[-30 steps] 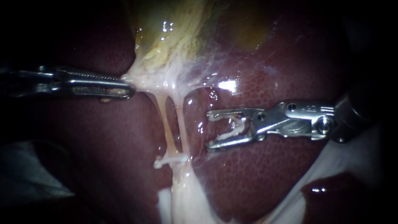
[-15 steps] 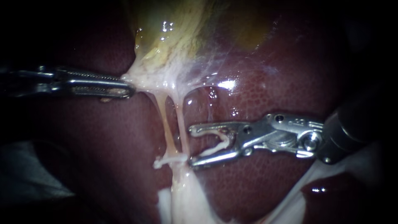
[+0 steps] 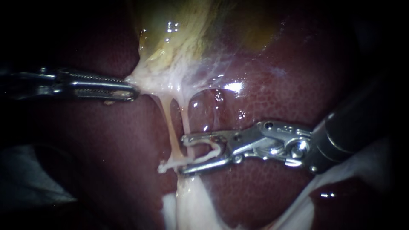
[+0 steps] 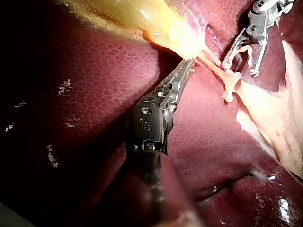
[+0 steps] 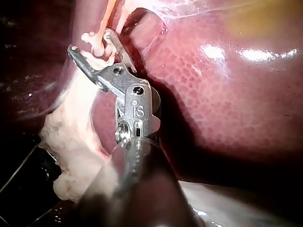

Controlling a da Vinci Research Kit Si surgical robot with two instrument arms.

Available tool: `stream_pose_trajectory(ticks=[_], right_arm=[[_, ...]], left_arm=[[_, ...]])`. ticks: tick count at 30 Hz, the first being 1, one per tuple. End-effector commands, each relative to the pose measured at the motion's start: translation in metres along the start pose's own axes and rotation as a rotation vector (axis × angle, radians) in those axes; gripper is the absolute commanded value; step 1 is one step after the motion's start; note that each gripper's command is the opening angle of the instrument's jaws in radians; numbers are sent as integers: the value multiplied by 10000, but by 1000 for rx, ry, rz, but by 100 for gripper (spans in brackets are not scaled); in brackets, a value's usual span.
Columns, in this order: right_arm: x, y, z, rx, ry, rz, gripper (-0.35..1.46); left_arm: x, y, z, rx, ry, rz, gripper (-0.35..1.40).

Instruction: Clipping second clip left tube

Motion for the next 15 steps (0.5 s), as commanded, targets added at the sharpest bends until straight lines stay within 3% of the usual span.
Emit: stream_pose_trajectory(ticks=[1,7,15], right_arm=[[-2,3,0,-4,-4,-2,50],[-10,17,5,-14,-10,0,50],[-7,25,16,-5,-6,0,50]], left_arm=[[0,0,0,1,0,0,-35],[0,0,0,2,0,0,-35],[0,1,2,2,1,-1,-35]])
